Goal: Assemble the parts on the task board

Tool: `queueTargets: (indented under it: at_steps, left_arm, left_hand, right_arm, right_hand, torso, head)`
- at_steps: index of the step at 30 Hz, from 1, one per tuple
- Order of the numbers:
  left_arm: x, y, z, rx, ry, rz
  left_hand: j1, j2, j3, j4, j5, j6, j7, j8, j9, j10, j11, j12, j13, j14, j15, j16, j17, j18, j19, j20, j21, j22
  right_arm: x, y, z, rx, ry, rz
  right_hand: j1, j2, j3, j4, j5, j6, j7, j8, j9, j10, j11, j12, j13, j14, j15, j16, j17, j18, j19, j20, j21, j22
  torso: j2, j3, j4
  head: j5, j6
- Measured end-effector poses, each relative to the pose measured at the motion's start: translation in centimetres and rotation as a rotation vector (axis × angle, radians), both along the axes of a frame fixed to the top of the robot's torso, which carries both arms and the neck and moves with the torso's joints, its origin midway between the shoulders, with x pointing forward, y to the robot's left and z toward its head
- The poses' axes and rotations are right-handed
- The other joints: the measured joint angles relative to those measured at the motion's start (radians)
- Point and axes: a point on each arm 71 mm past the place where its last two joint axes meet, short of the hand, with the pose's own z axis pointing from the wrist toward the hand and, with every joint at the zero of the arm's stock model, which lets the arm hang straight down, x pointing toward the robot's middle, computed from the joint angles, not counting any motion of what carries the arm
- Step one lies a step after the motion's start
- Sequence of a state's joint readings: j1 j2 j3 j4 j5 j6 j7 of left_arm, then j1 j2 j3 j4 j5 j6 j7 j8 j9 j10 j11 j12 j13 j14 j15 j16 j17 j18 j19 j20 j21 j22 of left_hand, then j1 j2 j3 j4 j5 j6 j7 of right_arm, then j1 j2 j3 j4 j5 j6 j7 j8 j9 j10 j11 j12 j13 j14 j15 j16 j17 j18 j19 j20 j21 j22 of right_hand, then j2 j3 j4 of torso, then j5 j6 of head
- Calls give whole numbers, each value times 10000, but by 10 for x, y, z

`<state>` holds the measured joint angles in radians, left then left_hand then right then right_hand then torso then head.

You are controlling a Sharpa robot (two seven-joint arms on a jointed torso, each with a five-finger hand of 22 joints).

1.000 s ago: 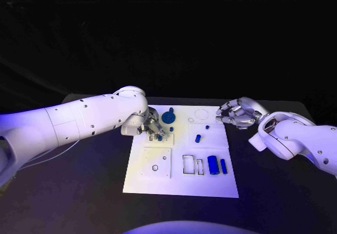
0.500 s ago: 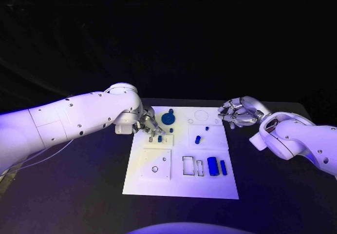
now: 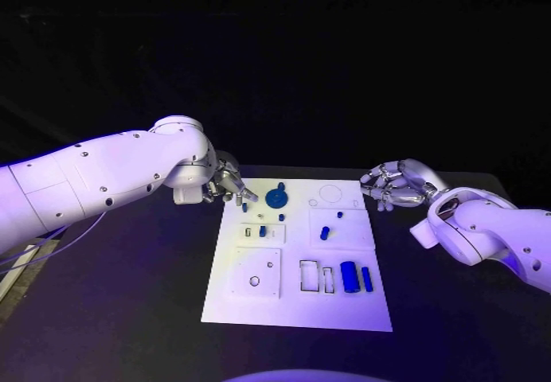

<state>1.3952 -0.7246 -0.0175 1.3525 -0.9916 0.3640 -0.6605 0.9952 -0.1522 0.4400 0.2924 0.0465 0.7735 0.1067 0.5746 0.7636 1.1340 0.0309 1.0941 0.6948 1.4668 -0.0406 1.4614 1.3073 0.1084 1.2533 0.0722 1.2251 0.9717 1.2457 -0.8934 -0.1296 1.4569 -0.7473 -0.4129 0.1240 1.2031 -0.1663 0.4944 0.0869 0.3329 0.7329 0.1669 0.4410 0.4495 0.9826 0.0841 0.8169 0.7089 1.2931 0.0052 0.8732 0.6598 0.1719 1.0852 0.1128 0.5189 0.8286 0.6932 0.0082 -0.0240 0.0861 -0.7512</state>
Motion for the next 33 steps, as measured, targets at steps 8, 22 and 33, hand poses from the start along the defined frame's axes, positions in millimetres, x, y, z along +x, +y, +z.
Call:
queueTargets:
  at_steps: [8,22,33]
  left_arm:
    - [15,11,3,388,-320,352]
    - [34,3,-10,968,-499,321]
    - [39,1,-29,1265,-373,224]
  left_hand:
    - [0,0,-71,14,0,0,0,-38,-48,3,-3,0,29,0,0,-3,0,0,-9,10,-3,4]
    - [0,0,-153,14,0,117,-31,-38,-97,6,-5,0,9,0,-1,-3,0,1,-9,10,-3,38]
    - [0,0,-153,14,0,116,-32,-38,-110,-29,-41,1,5,0,-1,-3,0,0,-9,10,-3,60]
  right_arm:
    - [0,0,1,111,-74,-42]
    - [0,1,1,186,-128,-60]
    - [1,2,1,199,-133,-66]
  right_hand:
    - [0,0,0,0,0,0,0,0,-18,0,0,-61,-90,0,0,-98,-14,-4,0,0,-82,-81]
    - [0,1,-1,1,0,0,0,39,-18,1,0,-61,-99,0,0,-137,-13,-8,1,0,-118,-90]
    - [0,1,27,-27,0,0,0,39,-26,2,1,-61,-124,0,0,-137,-13,-10,1,0,-156,-115]
  torso:
    - [24,-10,-15]
    - [34,-23,-28]
    - [32,-15,-23]
  head:
    - [93,68]
    - [173,69]
    - [136,9]
